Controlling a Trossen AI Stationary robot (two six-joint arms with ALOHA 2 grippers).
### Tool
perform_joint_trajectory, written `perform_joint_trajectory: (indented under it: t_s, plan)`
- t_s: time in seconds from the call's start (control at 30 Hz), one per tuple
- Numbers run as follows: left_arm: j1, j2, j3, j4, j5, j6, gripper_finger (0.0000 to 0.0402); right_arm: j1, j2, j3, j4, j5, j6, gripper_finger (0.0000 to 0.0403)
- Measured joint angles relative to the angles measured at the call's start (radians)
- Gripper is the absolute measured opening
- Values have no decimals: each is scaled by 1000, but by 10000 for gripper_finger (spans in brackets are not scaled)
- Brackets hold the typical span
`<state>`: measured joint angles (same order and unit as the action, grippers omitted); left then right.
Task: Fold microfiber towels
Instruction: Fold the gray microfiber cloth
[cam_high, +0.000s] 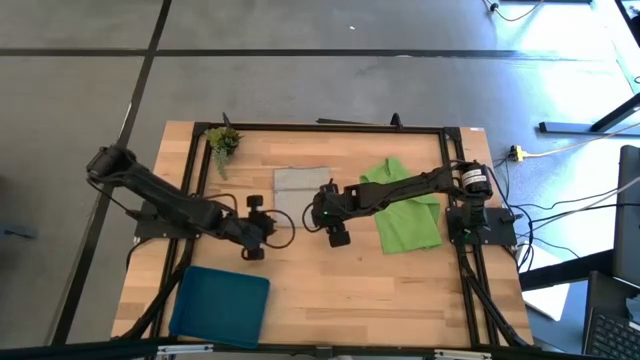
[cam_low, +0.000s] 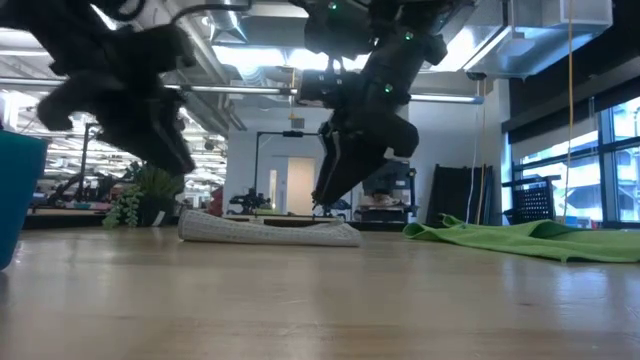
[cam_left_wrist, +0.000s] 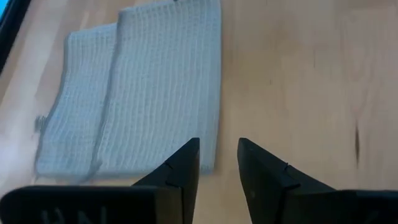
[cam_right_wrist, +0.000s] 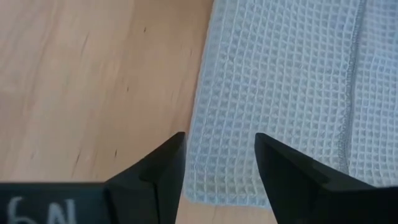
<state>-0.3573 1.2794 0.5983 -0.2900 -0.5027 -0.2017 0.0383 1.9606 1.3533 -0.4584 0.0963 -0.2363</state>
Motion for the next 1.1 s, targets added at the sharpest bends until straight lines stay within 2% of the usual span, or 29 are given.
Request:
perform_joint_trajectory:
  t_s: [0.13, 0.37, 0.6, 0.87, 1.1]
  plan:
    - [27, 59, 17, 1, 47, 3, 101, 0, 0, 0, -6, 0, 19, 193]
    - [50, 62, 40, -9, 56, 3, 103, 0, -1, 0, -50, 0, 26, 193]
    - [83, 60, 40, -8, 161, 1, 99, 0, -1, 0, -50, -1, 49, 193]
    - [82, 59, 40, -8, 152, 10, 103, 0, -1, 0, -49, -20, 117, 193]
    - [82, 59, 40, -9, 108, 11, 103, 0, -1, 0, -49, -16, 79, 193]
